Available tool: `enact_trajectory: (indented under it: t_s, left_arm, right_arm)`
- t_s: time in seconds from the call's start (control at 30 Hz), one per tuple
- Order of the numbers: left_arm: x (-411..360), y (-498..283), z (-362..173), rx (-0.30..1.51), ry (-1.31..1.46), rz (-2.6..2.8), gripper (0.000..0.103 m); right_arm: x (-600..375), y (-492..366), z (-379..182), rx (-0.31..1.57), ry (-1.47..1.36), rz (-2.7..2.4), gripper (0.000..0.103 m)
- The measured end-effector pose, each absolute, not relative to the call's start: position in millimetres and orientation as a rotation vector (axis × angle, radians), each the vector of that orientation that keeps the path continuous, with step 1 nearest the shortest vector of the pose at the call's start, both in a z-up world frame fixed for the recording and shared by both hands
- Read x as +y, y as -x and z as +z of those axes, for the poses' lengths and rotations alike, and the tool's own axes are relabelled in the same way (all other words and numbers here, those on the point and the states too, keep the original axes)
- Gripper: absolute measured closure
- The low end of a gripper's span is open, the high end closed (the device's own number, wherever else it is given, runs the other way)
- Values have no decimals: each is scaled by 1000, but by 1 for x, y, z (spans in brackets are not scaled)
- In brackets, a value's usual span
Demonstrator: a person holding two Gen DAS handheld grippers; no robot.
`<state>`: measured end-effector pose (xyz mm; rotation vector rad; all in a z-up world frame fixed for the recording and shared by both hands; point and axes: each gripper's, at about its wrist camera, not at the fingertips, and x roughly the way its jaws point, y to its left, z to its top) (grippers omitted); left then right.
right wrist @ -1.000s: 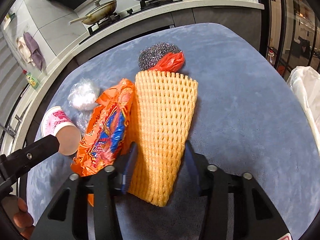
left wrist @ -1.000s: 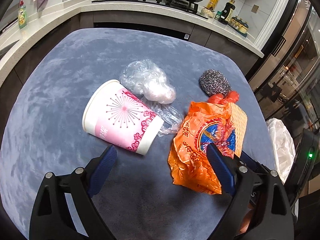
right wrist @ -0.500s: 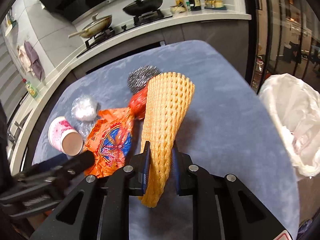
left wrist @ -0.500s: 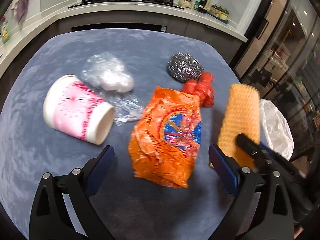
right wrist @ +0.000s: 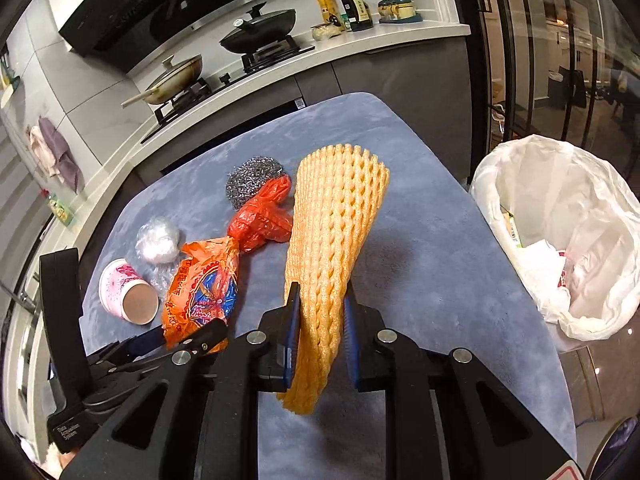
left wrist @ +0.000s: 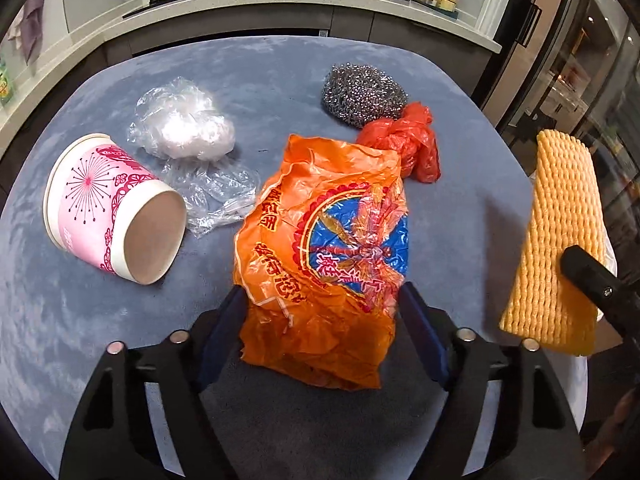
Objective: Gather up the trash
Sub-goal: 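Grasp the orange mesh net with the right gripper while the left grasps the orange snack bag, then carry the net and snack bag to the bin and open both grippers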
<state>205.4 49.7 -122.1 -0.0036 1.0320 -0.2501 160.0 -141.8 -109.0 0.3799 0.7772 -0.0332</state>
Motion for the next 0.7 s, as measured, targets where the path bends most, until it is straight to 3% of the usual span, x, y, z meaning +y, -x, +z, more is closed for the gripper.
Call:
enact_trajectory:
  t_s: [0.07,0.2,0.33,0.7]
  left_arm:
    - [50,-204,-121,1035,-2,-260,49]
    - [48,-202,-114,1049,4,-288,76]
    - [45,-195,-105,1033,-1,-296,84]
    - [24,-169,-44,900,-24,-377,85]
  right_arm:
    - [-145,-157,-109,776,-387,-30,85]
    - [-147,-155,-107,772,-397,-19,85]
    - [-149,-150,-103,758,-396,-12,85]
    - [-170,-129,-75,673,-406,-28,85]
